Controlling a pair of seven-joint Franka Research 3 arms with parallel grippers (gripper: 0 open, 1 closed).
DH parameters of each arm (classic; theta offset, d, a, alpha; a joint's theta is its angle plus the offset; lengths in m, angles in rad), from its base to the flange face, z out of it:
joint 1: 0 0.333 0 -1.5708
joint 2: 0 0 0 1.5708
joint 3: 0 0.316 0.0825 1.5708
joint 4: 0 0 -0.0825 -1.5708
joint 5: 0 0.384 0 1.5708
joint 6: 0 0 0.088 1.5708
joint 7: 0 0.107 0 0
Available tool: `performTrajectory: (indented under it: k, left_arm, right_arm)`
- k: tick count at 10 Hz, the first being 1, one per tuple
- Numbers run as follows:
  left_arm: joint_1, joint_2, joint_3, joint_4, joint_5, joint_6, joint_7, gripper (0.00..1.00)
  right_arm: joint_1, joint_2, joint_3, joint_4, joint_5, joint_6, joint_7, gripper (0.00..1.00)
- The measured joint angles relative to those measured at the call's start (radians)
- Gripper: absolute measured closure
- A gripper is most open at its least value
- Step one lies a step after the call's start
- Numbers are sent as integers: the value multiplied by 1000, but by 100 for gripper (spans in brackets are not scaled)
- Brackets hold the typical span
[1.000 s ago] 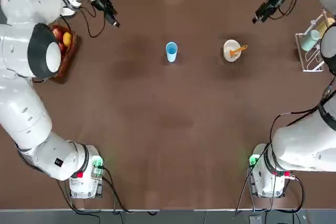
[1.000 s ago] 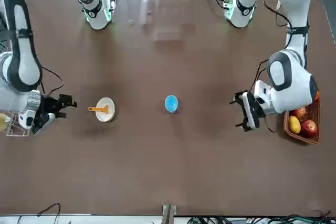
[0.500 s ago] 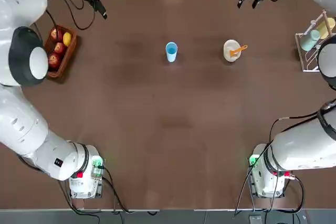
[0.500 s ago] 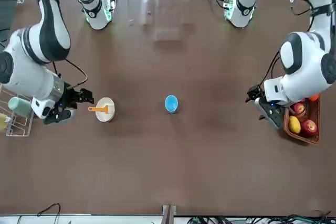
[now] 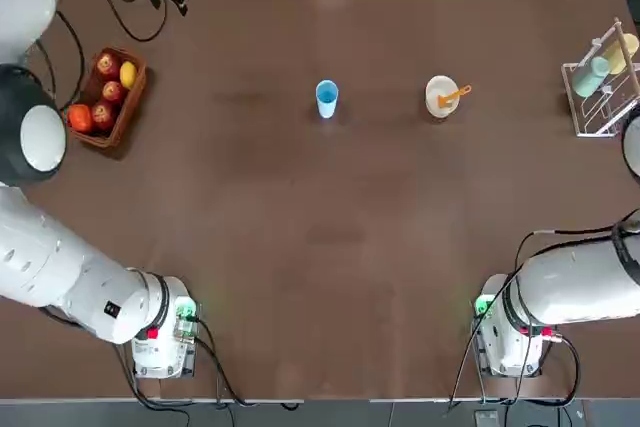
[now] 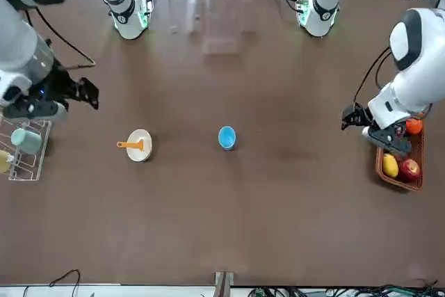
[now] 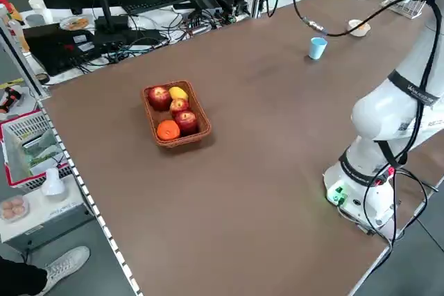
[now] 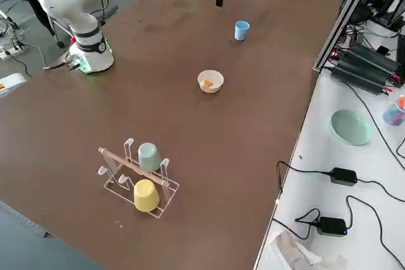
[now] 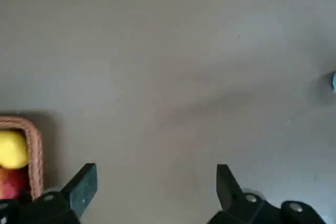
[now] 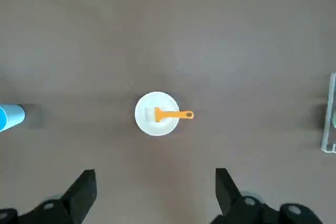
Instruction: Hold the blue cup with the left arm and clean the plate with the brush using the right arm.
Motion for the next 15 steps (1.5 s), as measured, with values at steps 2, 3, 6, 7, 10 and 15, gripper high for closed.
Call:
performTrajectory:
  k: [2, 3, 6, 7, 10, 15]
  left_arm:
    - [0, -45, -4, 41, 38, -53, -55, 0]
    - [-1, -49, -4, 103, 40, -144, -108, 0]
    - [-6, -30, -11, 246, 46, -272, -220, 0]
    - [-6, -21, -11, 270, 46, -272, -224, 0]
    - [27, -7, -21, 311, 49, -276, -224, 0]
    - [347, -6, -344, 314, 142, -277, -228, 0]
  right_arm:
    - [-1, -1, -2, 19, 0, -44, 22, 0]
    - [0, -3, -7, 21, -3, -46, 25, 0]
    - [1, -36, -55, 22, -7, -67, -4, 0]
    - [0, -43, -72, 22, -7, -72, -15, 0]
    - [-1, -45, -95, 14, -8, -72, -63, 0]
    - [1, -56, -110, 9, -8, -70, -88, 0]
